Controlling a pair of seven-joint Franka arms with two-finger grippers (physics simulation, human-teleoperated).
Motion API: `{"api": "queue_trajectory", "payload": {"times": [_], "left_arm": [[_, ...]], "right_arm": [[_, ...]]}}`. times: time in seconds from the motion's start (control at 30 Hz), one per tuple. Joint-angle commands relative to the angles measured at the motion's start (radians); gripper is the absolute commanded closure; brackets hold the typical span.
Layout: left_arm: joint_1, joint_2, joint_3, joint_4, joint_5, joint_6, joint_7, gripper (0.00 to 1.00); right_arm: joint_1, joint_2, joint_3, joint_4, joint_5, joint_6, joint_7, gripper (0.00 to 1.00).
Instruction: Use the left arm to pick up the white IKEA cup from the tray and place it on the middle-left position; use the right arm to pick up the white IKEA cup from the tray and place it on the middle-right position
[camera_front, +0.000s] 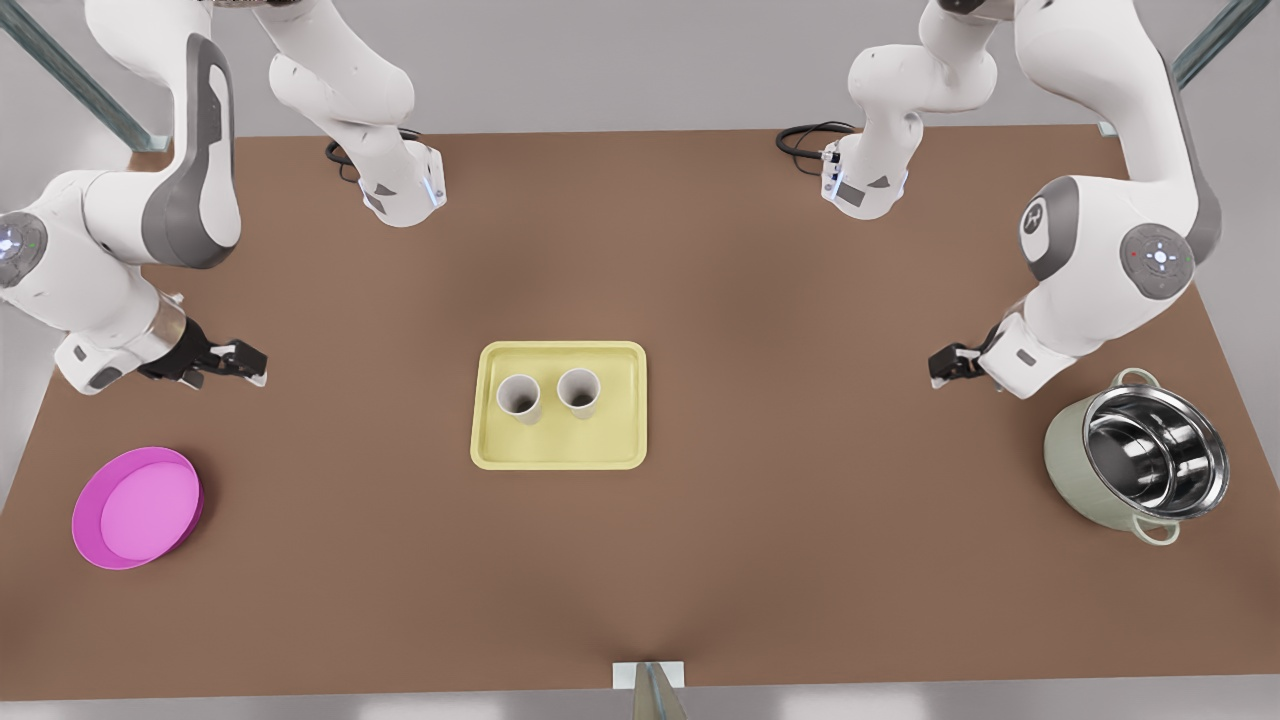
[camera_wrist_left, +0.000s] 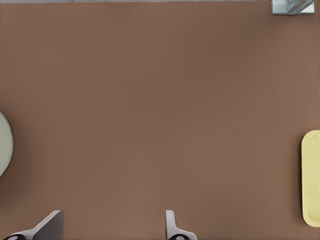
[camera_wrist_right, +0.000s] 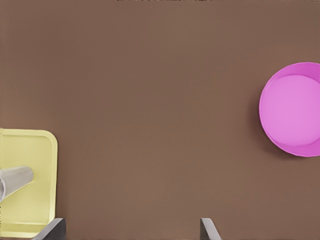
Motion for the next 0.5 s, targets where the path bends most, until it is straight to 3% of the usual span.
{"api": "queue_trajectory", "payload": {"times": [0.0,0.07,0.27,0.4,0.43,0.47], "left_arm": [[0.001,-0.001,0.000,0.001,0.002,0.050,0.018,0.00],[-0.013,-0.001,-0.002,0.004,0.019,0.042,0.021,0.00],[-0.352,0.065,-0.008,0.010,0.011,0.040,-0.405,0.00],[-0.496,0.157,-0.008,0.009,0.022,0.057,-0.554,0.00],[-0.499,0.159,-0.008,0.010,0.005,0.071,-0.583,0.06],[-0.501,0.159,-0.008,0.010,-0.024,0.088,-0.595,0.00]], "right_arm": [[0.212,0.017,0.006,0.014,-0.002,0.047,-0.062,0.00],[0.239,0.021,0.005,0.017,-0.042,0.047,-0.051,0.00],[0.357,0.037,0.043,0.025,-0.036,0.034,-0.004,0.00],[0.357,0.172,0.117,0.025,-0.039,0.077,-0.027,0.00],[0.366,0.205,0.126,0.025,-0.036,0.133,-0.024,0.00],[0.367,0.231,0.127,0.023,-0.039,0.169,-0.018,0.00]]}}
